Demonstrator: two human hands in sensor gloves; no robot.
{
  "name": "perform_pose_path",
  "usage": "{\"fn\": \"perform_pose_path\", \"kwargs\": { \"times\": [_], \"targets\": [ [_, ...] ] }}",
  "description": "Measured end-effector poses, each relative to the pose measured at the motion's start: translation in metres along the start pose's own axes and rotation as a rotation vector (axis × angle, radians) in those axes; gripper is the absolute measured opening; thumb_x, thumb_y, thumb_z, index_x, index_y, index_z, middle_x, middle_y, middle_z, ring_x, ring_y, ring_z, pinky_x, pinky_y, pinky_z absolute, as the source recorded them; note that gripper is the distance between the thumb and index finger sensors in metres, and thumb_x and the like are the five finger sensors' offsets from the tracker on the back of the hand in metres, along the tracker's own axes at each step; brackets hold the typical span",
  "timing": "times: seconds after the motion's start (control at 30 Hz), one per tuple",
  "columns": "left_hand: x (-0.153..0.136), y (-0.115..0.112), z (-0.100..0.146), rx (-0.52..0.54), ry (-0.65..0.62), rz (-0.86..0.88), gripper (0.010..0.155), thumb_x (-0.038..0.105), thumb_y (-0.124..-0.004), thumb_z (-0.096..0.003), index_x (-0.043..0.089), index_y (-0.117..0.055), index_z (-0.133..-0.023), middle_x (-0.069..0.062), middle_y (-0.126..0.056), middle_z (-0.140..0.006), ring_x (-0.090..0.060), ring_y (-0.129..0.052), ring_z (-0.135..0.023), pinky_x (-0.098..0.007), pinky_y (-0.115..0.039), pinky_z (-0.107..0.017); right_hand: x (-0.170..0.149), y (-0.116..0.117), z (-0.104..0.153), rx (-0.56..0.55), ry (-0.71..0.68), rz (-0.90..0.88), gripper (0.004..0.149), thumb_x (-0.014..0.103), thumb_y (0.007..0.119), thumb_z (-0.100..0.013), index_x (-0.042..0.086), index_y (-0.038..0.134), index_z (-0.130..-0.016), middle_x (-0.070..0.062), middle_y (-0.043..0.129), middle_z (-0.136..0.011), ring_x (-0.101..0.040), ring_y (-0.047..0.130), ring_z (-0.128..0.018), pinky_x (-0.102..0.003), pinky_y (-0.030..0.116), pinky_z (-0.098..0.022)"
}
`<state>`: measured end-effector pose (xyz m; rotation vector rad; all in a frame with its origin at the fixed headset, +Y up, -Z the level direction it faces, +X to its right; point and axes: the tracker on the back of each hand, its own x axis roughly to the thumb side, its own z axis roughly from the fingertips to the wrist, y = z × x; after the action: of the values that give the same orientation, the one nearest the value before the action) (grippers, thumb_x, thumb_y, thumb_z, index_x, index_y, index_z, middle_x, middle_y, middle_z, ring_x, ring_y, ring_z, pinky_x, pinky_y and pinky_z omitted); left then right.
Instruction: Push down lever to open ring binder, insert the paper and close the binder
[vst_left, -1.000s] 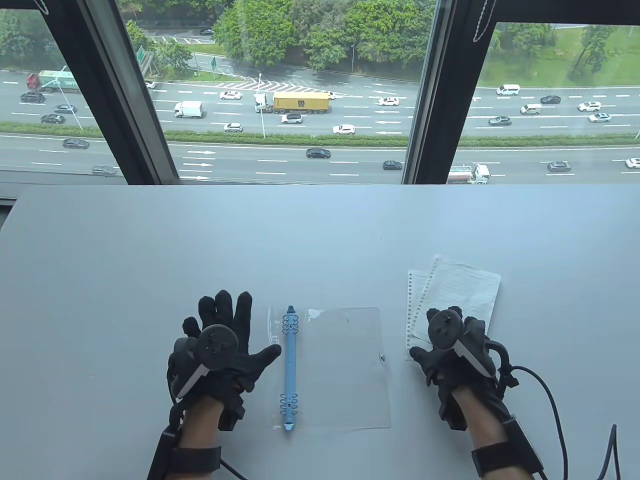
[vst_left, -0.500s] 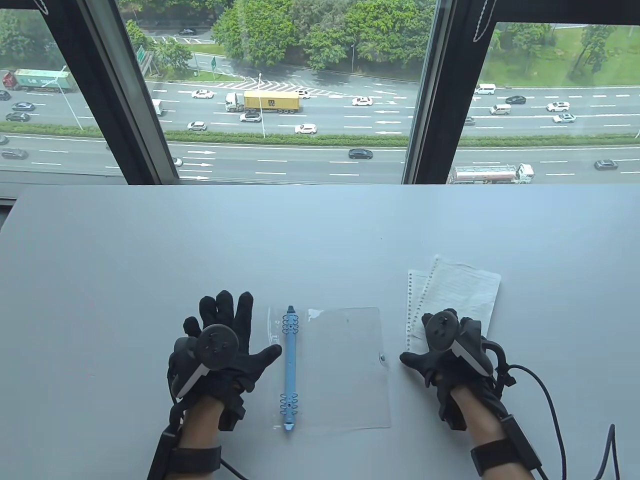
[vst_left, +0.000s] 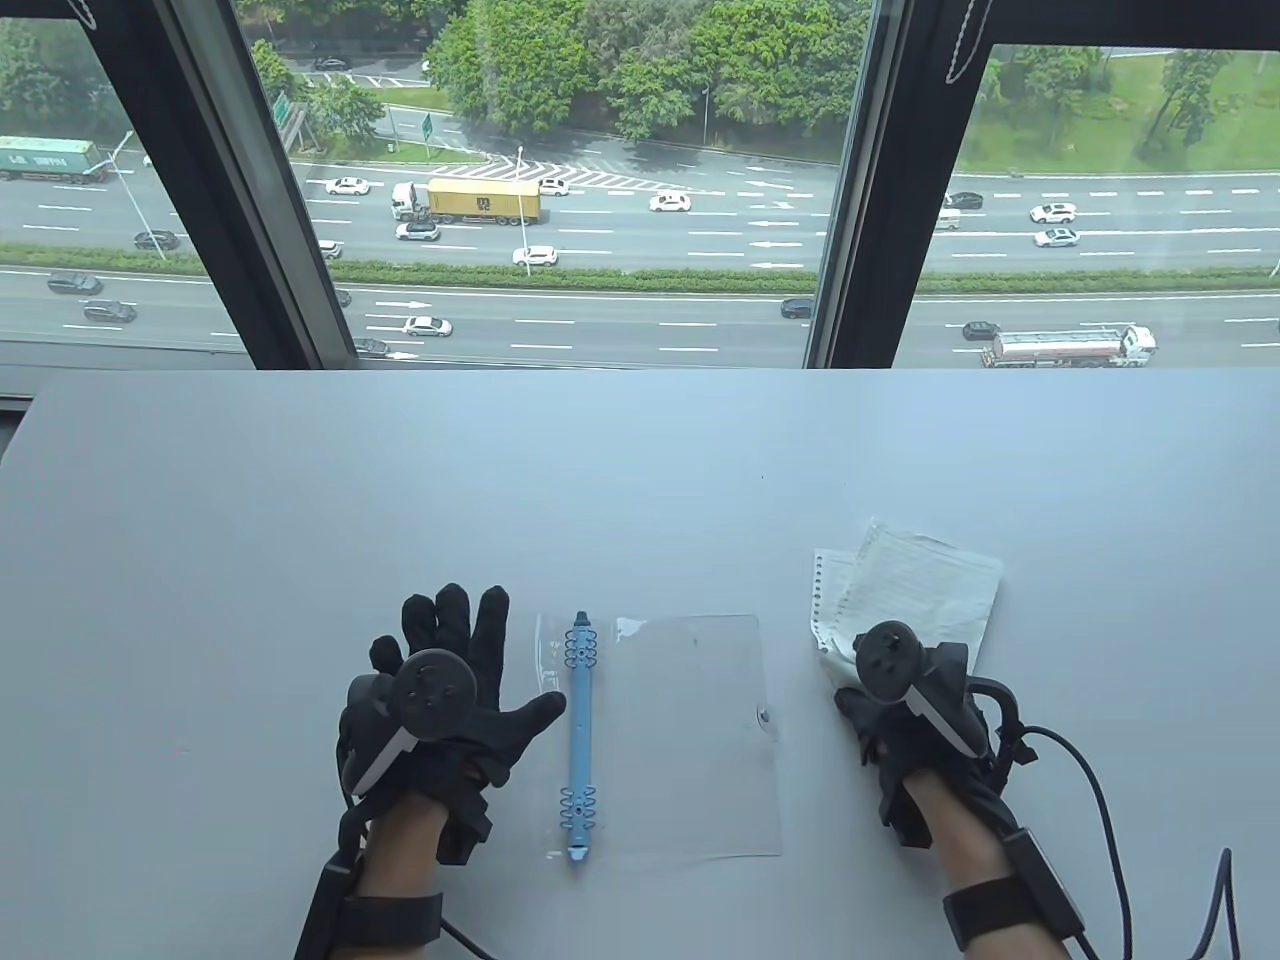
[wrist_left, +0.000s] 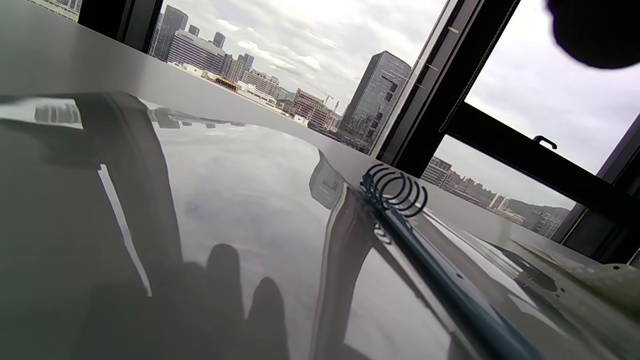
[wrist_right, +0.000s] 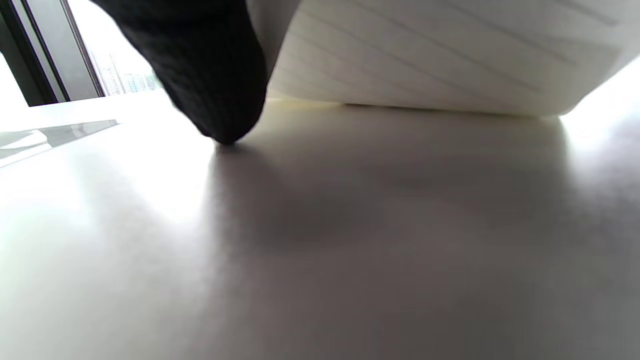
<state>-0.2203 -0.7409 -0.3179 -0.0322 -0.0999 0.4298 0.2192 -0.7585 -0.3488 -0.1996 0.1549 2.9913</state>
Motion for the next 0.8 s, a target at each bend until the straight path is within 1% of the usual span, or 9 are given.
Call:
{"fn": "perform_pose_path", "kwargs": {
  "times": [0.1,0.2,0.3,0.4,0.47,0.53,0.63,0.73,0.8],
  "targets": [
    [0.0,0.0,0.0,-0.001,-0.001,0.002,0.105,0.086,-0.068,-0.0326,0.042,-0.014,-0.111,-0.004,-0.009,-0.119,-0.034,0.006,-0.102,-0.066,-0.004,-0.063,-0.01,-0.005,0.0,0.058,-0.016,-0.054,0.066,0.031,0.093,-0.045,0.022,0.065,-0.104,-0.014,0.069,-0.107,-0.043,0.076,-0.092,-0.051,0.074,-0.064],
    [0.0,0.0,0.0,-0.004,-0.004,0.002,0.105,0.086,-0.068,-0.0326,0.042,-0.014,-0.111,-0.005,-0.009,-0.119,-0.034,0.006,-0.102,-0.066,-0.004,-0.063,-0.016,-0.009,0.002,0.044,-0.026,-0.056,0.067,0.029,0.093,-0.045,0.021,0.065,-0.104,-0.016,0.067,-0.107,-0.04,0.081,-0.089,-0.045,0.081,-0.061],
    [0.0,0.0,0.001,-0.006,-0.007,0.001,0.105,0.086,-0.068,-0.0325,0.042,-0.014,-0.111,-0.004,-0.009,-0.119,-0.034,0.006,-0.102,-0.066,-0.004,-0.063,-0.02,-0.011,0.003,0.092,-0.061,-0.097,0.069,0.029,0.094,-0.044,0.019,0.064,-0.105,-0.019,0.06,-0.11,-0.042,0.079,-0.091,-0.044,0.081,-0.062],
    [0.0,0.0,0.001,-0.007,-0.009,0.002,0.105,0.086,-0.068,-0.0325,0.042,-0.014,-0.111,-0.004,-0.009,-0.119,-0.034,0.006,-0.102,-0.066,-0.004,-0.063,-0.021,-0.011,0.005,0.16,-0.076,-0.108,0.071,0.025,0.095,-0.044,0.018,0.062,-0.106,-0.019,0.053,-0.112,-0.043,0.072,-0.096,-0.046,0.076,-0.066],
    [0.0,0.0,0.001,-0.007,-0.01,0.003,0.105,0.086,-0.068,-0.0326,0.042,-0.014,-0.111,-0.004,-0.009,-0.119,-0.034,0.006,-0.102,-0.066,-0.004,-0.063,-0.022,-0.012,0.005,0.19,-0.085,-0.11,0.072,0.023,0.095,-0.043,0.018,0.062,-0.106,-0.019,0.05,-0.113,-0.043,0.07,-0.097,-0.045,0.075,-0.067],
    [0.0,0.0,0.001,-0.009,-0.011,0.005,0.105,0.085,-0.068,-0.0326,0.042,-0.014,-0.111,-0.004,-0.009,-0.119,-0.034,0.006,-0.102,-0.066,-0.004,-0.063,-0.023,-0.012,0.004,0.196,-0.095,-0.116,0.071,0.022,0.095,-0.043,0.018,0.062,-0.106,-0.02,0.049,-0.113,-0.044,0.069,-0.097,-0.045,0.075,-0.068],
    [0.001,0.0,0.001,-0.011,-0.012,0.005,0.104,0.086,-0.068,-0.0327,0.042,-0.014,-0.111,-0.004,-0.009,-0.119,-0.034,0.006,-0.102,-0.066,-0.004,-0.063,-0.024,-0.012,0.005,0.228,-0.105,-0.133,0.072,0.023,0.095,-0.043,0.018,0.062,-0.106,-0.02,0.047,-0.114,-0.045,0.065,-0.099,-0.047,0.072,-0.069],
    [0.001,0.0,0.001,-0.013,-0.013,0.005,0.105,0.085,-0.068,-0.0326,0.042,-0.014,-0.111,-0.004,-0.009,-0.119,-0.034,0.006,-0.102,-0.066,-0.004,-0.063,-0.024,-0.01,0.006,0.277,-0.127,-0.155,0.072,0.031,0.093,-0.044,0.015,0.061,-0.107,-0.02,0.041,-0.115,-0.048,0.058,-0.101,-0.051,0.066,-0.07],
    [0.001,-0.001,0.001,-0.015,-0.014,0.006,0.105,0.085,-0.068,-0.0327,0.042,-0.014,-0.111,-0.004,-0.009,-0.119,-0.034,0.006,-0.102,-0.066,-0.004,-0.063,-0.022,-0.009,0.007,0.32,-0.125,-0.147,0.073,0.032,0.092,-0.045,0.014,0.06,-0.107,-0.019,0.038,-0.116,-0.048,0.052,-0.102,-0.052,0.062,-0.071]
  ]
}}
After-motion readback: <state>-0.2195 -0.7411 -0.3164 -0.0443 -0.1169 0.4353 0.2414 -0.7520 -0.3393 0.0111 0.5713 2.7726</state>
